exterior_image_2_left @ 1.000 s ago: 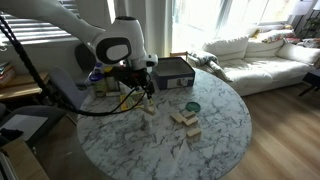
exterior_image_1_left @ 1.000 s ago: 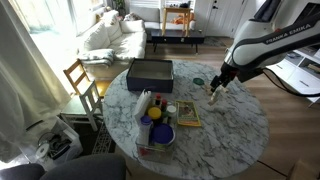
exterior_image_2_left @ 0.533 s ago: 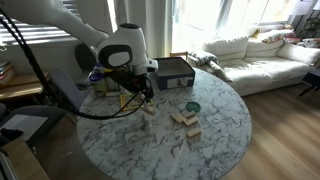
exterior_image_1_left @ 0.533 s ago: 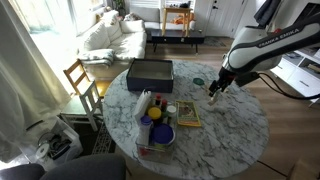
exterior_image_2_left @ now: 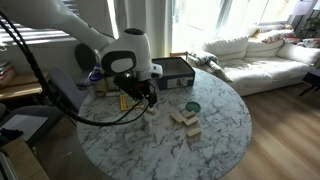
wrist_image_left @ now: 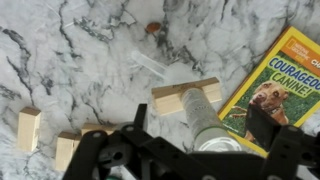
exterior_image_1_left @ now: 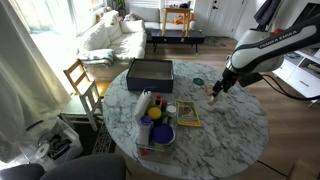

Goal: Pick up the white bottle on the table top and put it on top of the wooden block, pick up the wooden block with a white bottle on top and move it slightly to the right

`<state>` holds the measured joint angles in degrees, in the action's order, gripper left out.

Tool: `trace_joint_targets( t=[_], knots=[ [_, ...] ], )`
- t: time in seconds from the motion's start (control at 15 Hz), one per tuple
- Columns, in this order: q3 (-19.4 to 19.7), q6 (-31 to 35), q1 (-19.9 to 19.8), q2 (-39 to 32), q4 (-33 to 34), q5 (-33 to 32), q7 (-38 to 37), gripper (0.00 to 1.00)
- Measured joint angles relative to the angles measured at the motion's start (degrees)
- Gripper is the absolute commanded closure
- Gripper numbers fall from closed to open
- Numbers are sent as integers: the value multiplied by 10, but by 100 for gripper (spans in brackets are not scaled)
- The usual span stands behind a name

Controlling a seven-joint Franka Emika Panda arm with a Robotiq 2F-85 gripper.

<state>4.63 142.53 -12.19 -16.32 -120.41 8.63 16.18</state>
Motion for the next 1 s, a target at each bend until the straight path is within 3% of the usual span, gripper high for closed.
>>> trace_joint_targets(
  t=[0.47, 0.87, 1.0],
  knots=[
    [-22, 59, -36, -2, -40, 89, 140, 0],
    [-84, 164, -93, -4, -86, 247, 348, 0],
    [-98, 183, -104, -7, -91, 278, 382, 0]
  ],
)
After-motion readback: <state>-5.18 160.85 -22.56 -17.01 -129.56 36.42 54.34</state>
